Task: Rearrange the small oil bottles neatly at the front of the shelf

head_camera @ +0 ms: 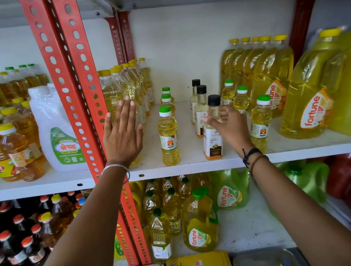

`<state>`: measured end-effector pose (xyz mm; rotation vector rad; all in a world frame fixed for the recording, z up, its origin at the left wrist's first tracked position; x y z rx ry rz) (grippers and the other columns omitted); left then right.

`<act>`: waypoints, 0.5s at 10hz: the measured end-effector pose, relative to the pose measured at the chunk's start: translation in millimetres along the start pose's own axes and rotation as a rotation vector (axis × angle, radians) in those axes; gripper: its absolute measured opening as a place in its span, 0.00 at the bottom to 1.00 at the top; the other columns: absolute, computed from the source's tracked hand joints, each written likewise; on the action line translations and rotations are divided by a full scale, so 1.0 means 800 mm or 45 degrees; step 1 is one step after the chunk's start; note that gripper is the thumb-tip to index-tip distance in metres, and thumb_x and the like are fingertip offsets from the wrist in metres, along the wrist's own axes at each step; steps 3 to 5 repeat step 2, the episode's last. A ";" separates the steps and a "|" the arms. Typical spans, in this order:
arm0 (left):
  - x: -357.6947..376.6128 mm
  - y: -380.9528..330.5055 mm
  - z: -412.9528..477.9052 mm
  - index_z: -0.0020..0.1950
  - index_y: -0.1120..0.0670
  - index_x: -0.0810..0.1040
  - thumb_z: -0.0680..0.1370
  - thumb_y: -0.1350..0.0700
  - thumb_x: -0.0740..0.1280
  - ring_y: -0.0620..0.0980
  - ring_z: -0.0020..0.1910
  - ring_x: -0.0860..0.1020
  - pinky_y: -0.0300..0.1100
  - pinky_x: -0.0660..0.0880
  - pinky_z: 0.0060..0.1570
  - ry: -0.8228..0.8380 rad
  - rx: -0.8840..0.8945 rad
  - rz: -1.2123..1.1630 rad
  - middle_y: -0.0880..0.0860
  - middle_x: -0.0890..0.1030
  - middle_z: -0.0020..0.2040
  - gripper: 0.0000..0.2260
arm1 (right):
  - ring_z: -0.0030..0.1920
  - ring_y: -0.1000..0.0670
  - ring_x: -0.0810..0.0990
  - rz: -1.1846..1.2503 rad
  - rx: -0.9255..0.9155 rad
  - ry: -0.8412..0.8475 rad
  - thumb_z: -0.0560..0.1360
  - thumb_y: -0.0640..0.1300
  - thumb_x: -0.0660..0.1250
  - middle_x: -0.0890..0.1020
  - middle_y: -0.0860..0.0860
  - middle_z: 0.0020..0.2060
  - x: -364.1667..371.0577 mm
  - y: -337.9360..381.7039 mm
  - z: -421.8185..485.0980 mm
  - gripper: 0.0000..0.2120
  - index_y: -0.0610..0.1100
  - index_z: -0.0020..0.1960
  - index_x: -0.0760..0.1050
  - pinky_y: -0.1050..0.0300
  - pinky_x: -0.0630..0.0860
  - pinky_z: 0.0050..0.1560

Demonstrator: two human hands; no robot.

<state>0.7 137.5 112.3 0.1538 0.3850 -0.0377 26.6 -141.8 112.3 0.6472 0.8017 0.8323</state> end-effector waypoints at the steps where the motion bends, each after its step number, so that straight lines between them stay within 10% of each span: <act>1: -0.009 0.000 -0.002 0.77 0.58 0.57 0.81 0.50 0.49 0.48 0.77 0.49 0.49 0.42 0.74 -0.026 -0.007 -0.057 0.56 0.57 0.77 0.25 | 0.57 0.47 0.79 -0.017 -0.043 -0.052 0.69 0.59 0.70 0.81 0.45 0.57 -0.016 0.003 -0.005 0.29 0.41 0.61 0.73 0.52 0.76 0.55; 5: -0.031 -0.026 0.012 0.77 0.58 0.57 0.81 0.51 0.50 0.47 0.77 0.47 0.49 0.42 0.74 -0.099 0.014 -0.156 0.56 0.58 0.77 0.25 | 0.53 0.50 0.80 0.149 -0.142 -0.225 0.70 0.59 0.69 0.82 0.47 0.53 -0.053 0.020 -0.012 0.25 0.43 0.59 0.75 0.53 0.78 0.54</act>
Point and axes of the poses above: each hand's wrist, its own z-axis towards the middle knuckle, its own x-axis out of the palm, y = z × x, the point moved 7 cm from there along z, towards the middle knuckle
